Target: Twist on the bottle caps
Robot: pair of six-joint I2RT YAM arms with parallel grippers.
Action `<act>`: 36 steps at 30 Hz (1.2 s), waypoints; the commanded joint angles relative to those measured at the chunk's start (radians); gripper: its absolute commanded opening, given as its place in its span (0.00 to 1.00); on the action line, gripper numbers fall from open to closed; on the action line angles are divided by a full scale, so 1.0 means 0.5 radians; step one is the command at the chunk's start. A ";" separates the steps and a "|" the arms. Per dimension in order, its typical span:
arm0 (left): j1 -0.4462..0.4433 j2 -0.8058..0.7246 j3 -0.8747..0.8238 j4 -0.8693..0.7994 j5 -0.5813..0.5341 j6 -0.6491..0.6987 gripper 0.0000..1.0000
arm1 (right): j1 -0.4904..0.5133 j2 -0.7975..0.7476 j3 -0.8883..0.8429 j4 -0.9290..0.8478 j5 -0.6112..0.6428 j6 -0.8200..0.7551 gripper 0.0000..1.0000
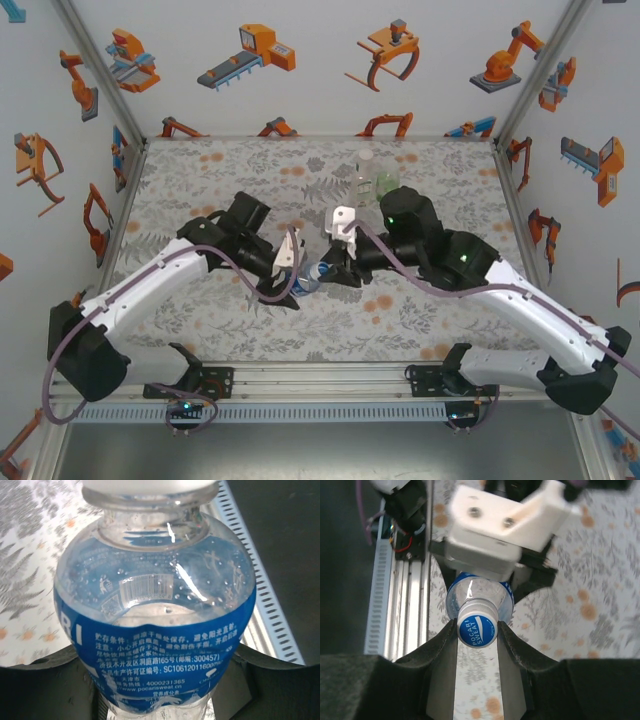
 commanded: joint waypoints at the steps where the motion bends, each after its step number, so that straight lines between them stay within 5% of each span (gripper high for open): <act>1: -0.011 -0.147 -0.093 0.319 -0.300 -0.197 0.00 | -0.009 -0.030 -0.086 0.329 0.634 0.816 0.00; 5: 0.003 -0.240 -0.184 0.527 -0.621 -0.336 0.00 | -0.011 -0.035 -0.121 0.269 1.137 1.679 0.00; 9: 0.010 -0.289 -0.230 0.622 -0.818 -0.377 0.00 | -0.020 -0.019 -0.144 0.137 1.289 2.476 0.00; 16: 0.011 -0.298 -0.238 0.646 -0.929 -0.392 0.00 | -0.022 0.005 -0.263 0.253 1.185 2.833 0.00; 19: 0.011 -0.296 -0.241 0.646 -0.852 -0.378 0.00 | -0.023 0.006 -0.258 0.289 1.169 2.681 0.00; 24: 0.011 -0.298 -0.235 0.599 -0.633 -0.314 0.00 | -0.021 -0.033 -0.156 0.388 1.024 1.892 0.41; 31: 0.012 -0.232 -0.161 0.411 -0.294 -0.189 0.00 | -0.022 -0.129 -0.122 0.333 0.526 0.726 0.48; 36: 0.011 -0.223 -0.139 0.375 -0.112 -0.149 0.00 | -0.021 -0.191 -0.233 0.554 0.286 0.501 0.51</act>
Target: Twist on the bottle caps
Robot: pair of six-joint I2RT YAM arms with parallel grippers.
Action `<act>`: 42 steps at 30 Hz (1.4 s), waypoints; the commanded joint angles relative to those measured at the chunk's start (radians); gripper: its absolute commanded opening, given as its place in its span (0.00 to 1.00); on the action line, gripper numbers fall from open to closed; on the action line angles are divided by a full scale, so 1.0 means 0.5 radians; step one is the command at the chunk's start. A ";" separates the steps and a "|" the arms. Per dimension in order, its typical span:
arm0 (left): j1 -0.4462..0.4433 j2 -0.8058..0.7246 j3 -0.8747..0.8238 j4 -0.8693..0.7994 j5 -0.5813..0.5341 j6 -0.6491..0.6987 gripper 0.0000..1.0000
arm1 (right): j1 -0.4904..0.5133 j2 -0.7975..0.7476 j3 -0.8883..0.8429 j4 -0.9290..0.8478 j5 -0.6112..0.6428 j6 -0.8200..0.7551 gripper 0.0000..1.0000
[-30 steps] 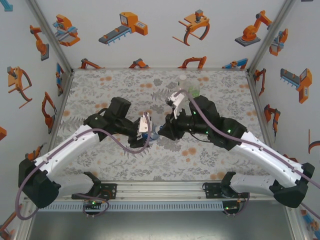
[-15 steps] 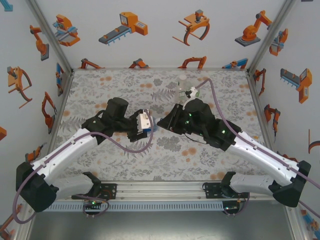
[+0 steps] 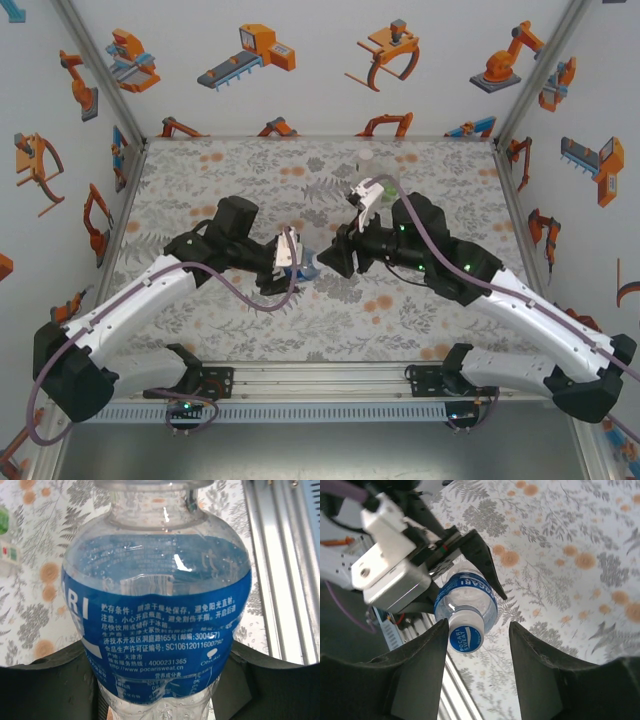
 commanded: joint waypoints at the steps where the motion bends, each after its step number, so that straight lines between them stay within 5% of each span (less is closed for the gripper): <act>1: -0.007 -0.008 0.067 -0.063 0.268 0.077 0.00 | -0.011 -0.086 -0.118 0.364 -0.316 -0.383 0.52; 8: -0.002 -0.066 0.009 0.168 0.418 -0.072 0.00 | -0.011 -0.173 -0.601 1.290 -0.466 -0.288 0.55; 13: 0.016 -0.121 -0.059 0.367 0.489 -0.200 0.00 | -0.011 -0.125 -0.860 1.936 -0.486 -0.150 0.46; 21: 0.054 -0.136 -0.074 0.432 0.524 -0.270 0.00 | -0.009 -0.058 -0.939 2.103 -0.433 -0.106 0.22; 25: 0.097 -0.165 -0.086 0.485 0.493 -0.337 0.27 | -0.008 -0.062 -0.945 2.095 -0.366 -0.117 0.16; 26: 0.106 -0.181 -0.092 0.492 0.452 -0.354 0.47 | -0.010 -0.056 -0.942 2.087 -0.345 -0.126 0.15; 30: 0.140 -0.270 -0.115 0.474 0.256 -0.373 0.98 | -0.015 -0.015 -0.920 2.023 -0.216 -0.197 0.10; 42: 0.192 -0.570 -0.131 0.231 -0.378 -0.644 0.97 | -0.428 0.583 -0.598 1.975 -0.061 -0.303 0.04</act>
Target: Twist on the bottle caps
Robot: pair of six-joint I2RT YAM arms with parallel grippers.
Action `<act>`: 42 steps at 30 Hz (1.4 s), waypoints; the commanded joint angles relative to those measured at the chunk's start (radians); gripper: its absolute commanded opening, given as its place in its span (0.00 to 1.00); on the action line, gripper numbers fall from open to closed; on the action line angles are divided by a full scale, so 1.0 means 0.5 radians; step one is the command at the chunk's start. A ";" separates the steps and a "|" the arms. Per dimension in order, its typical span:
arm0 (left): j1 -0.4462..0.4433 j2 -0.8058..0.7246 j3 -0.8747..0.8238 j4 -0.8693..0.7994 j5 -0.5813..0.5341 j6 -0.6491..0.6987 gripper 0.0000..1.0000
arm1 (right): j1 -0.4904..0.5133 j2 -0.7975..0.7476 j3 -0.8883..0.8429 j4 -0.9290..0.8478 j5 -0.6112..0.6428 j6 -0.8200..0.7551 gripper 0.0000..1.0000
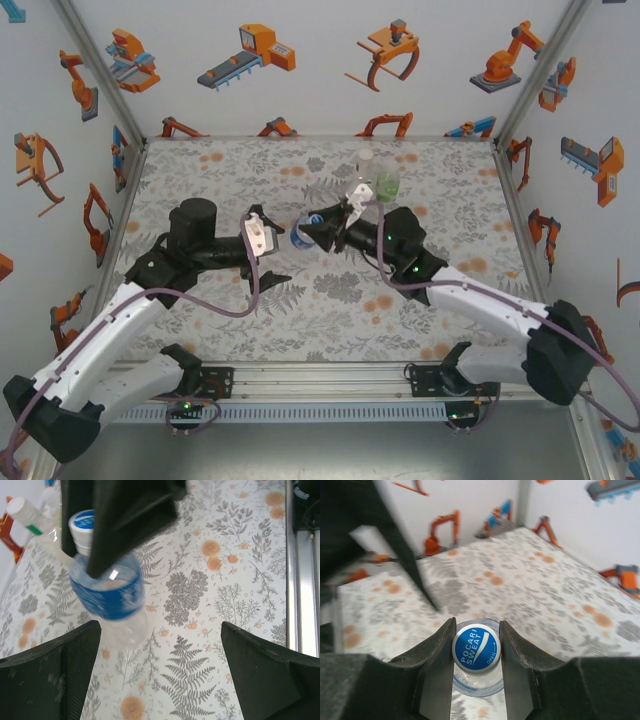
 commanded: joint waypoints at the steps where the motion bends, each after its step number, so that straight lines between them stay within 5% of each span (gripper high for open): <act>1: 0.034 -0.079 -0.033 -0.081 -0.189 -0.244 0.97 | -0.170 0.211 0.202 -0.006 0.096 -0.041 0.04; 4: 0.052 -0.122 -0.048 -0.142 -0.262 -0.356 0.97 | -0.307 0.459 0.385 -0.043 0.106 -0.045 0.04; 10: 0.083 -0.192 -0.092 -0.136 -0.892 -0.756 0.97 | -0.481 0.921 0.795 -0.234 0.084 -0.118 0.04; 22: 0.106 -0.319 -0.280 -0.036 -0.960 -0.802 0.97 | -0.577 1.368 1.134 -0.464 0.067 -0.180 0.26; 30: 0.109 -0.276 -0.262 -0.036 -0.919 -0.796 0.97 | -0.577 1.336 1.150 -0.543 0.080 -0.193 0.56; 39: 0.112 -0.172 -0.222 0.042 -1.018 -0.900 0.97 | -0.582 0.984 1.178 -0.830 0.185 -0.337 0.70; 42: 0.112 -0.106 -0.240 0.140 -1.148 -0.967 0.97 | -0.595 0.814 1.069 -0.924 0.275 -0.347 0.82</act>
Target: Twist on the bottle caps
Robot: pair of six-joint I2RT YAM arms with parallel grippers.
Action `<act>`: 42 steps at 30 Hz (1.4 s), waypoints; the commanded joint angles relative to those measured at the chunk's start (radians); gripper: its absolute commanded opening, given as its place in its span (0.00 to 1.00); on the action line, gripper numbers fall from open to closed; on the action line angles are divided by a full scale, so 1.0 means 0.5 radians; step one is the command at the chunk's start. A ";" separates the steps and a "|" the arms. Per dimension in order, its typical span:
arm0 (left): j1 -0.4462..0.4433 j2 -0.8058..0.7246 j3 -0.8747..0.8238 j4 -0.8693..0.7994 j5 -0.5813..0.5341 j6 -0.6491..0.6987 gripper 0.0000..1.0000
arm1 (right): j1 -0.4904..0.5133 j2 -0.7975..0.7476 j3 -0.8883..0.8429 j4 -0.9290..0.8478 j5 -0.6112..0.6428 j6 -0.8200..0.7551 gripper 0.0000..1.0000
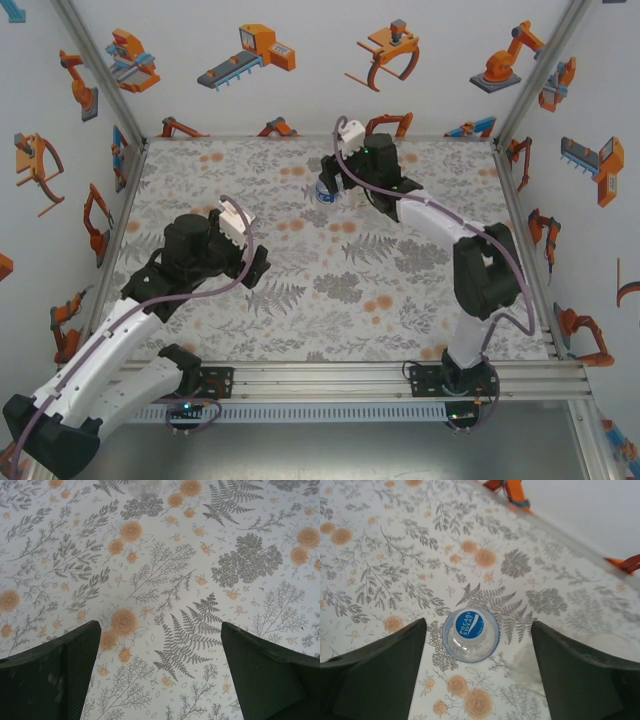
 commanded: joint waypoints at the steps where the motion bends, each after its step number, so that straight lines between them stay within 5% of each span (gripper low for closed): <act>1: 0.014 0.061 0.011 0.181 -0.194 -0.137 0.97 | -0.021 -0.262 -0.088 -0.112 0.146 -0.061 0.88; 2: 0.016 0.087 -0.005 0.235 -0.265 -0.152 0.97 | -0.028 -0.332 -0.154 -0.130 0.199 -0.062 0.98; 9: 0.072 0.210 -0.186 0.546 -0.842 -0.185 0.97 | -0.133 -0.811 -0.685 -0.242 0.431 -0.055 0.99; 19: 0.393 0.350 -0.721 1.184 -0.949 -0.120 0.97 | -0.492 -1.078 -1.474 0.029 0.619 0.081 0.99; 27: 0.772 0.725 -0.966 1.935 -0.529 -0.181 0.97 | -0.846 -0.874 -1.835 0.642 0.566 0.198 0.99; 39: 1.153 1.400 -0.950 2.749 0.096 -0.286 0.97 | -1.062 -0.478 -1.965 1.359 0.399 0.230 0.99; 42: 1.160 1.358 -0.830 2.434 0.136 -0.262 0.97 | -1.067 -0.471 -1.944 1.337 0.411 0.247 0.99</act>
